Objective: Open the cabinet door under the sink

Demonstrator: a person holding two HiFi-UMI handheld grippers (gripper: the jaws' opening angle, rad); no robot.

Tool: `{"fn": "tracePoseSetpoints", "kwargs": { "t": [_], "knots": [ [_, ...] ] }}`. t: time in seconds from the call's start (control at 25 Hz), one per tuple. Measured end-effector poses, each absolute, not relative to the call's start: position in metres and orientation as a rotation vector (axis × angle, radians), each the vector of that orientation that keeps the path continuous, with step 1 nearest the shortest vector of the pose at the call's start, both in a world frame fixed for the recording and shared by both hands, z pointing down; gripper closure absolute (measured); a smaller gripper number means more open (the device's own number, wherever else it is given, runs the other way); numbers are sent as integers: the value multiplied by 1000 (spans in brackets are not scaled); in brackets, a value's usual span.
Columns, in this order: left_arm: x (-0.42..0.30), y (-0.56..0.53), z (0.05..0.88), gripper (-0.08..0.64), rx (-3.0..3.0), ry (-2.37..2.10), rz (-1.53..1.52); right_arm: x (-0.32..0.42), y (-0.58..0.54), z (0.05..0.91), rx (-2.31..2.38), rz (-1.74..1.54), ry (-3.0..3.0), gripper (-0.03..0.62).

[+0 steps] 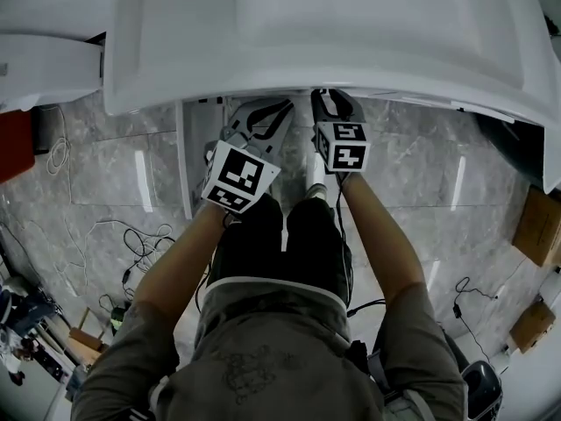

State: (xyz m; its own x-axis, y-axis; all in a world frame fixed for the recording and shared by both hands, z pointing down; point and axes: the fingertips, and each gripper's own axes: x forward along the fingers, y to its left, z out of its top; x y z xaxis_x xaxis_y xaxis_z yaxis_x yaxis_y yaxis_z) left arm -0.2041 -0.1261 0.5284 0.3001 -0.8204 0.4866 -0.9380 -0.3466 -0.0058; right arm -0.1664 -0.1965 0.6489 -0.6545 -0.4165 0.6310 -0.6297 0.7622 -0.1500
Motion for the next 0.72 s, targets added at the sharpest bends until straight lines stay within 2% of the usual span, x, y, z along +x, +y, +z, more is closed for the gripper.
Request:
{"fn": "tracePoseSetpoints", "kwargs": {
  "t": [0.08,0.28,0.72],
  "knots": [
    [-206,-128,536,534,2275,-1597,594,-168,-197,659,799,523,-2354,456],
    [-203,-129,540,534,2275,-1591,578,-166,-202,665,884,550,-2361,522],
    [-201,-116,541,534,2265,-1573,564,-156,-184,656,801,389,-2454,541]
  ]
}}
